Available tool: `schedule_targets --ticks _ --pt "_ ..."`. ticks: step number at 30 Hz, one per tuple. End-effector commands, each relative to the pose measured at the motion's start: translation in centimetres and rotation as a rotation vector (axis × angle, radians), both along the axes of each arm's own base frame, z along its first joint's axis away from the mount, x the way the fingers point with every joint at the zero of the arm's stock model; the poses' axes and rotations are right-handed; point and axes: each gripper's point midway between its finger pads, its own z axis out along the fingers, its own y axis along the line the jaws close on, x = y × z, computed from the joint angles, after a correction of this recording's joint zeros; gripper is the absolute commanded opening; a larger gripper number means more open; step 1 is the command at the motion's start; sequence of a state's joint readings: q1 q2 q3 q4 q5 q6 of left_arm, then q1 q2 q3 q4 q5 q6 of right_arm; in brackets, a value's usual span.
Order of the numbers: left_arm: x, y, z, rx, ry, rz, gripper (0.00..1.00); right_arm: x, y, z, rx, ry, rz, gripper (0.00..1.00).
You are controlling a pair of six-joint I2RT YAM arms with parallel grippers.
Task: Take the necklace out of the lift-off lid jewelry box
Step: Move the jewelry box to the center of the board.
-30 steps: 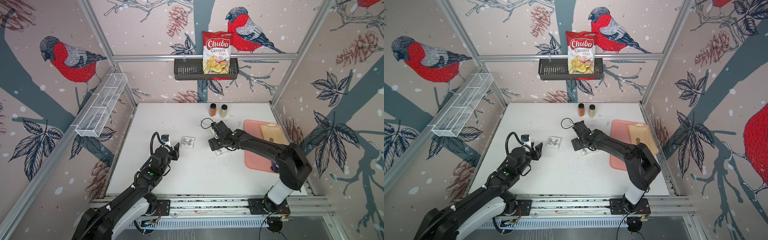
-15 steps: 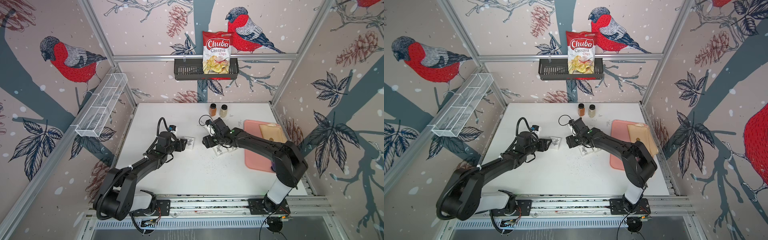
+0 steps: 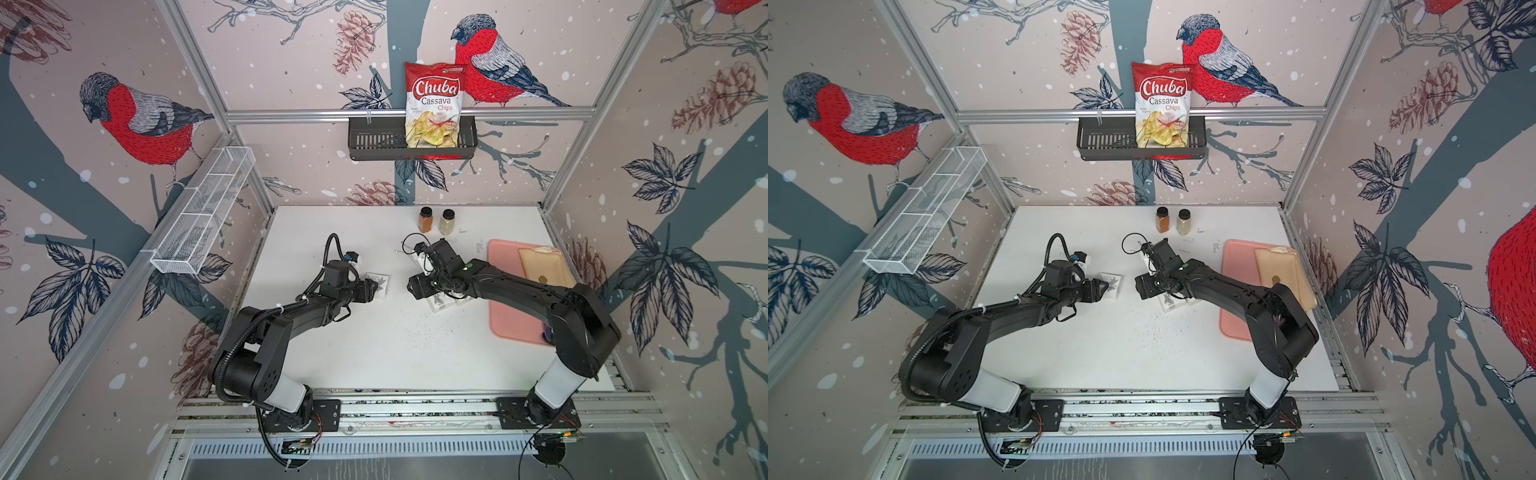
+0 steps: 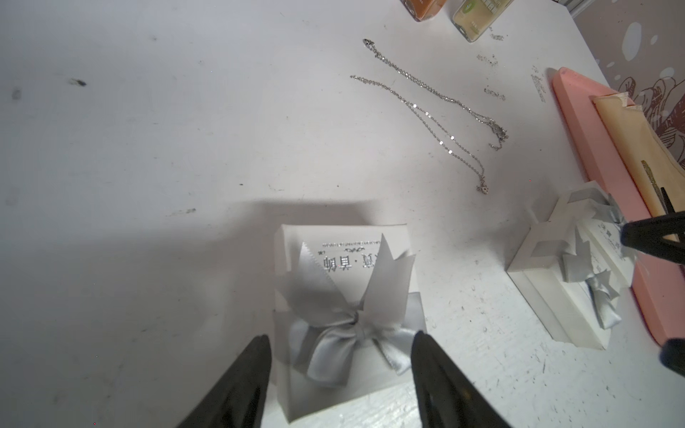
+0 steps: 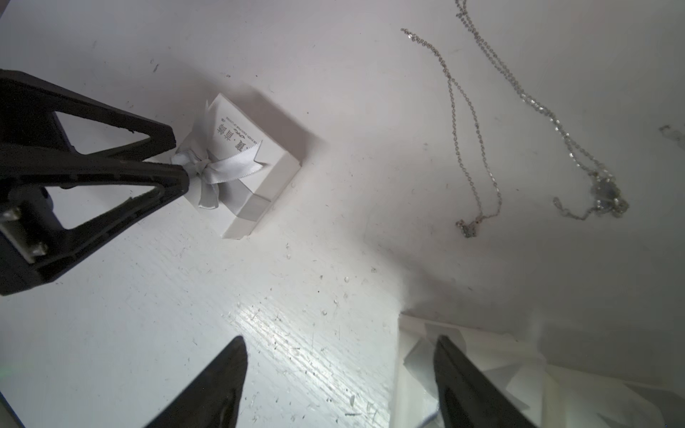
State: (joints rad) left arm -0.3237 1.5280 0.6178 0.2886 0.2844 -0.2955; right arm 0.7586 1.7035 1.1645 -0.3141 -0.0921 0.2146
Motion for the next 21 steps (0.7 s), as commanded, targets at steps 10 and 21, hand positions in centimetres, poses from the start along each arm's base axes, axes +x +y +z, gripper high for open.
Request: schedule_targets --ticks 10,21 --pt "-0.7 -5.3 1.1 -0.149 -0.006 -0.133 0.63 0.8 -0.3 0.0 0.058 0.008 -0.031 0.79" --pt "-1.9 -1.7 3.0 -0.118 -0.042 0.065 0.66 1.8 1.2 -1.0 0.007 0.003 -0.013 0.88"
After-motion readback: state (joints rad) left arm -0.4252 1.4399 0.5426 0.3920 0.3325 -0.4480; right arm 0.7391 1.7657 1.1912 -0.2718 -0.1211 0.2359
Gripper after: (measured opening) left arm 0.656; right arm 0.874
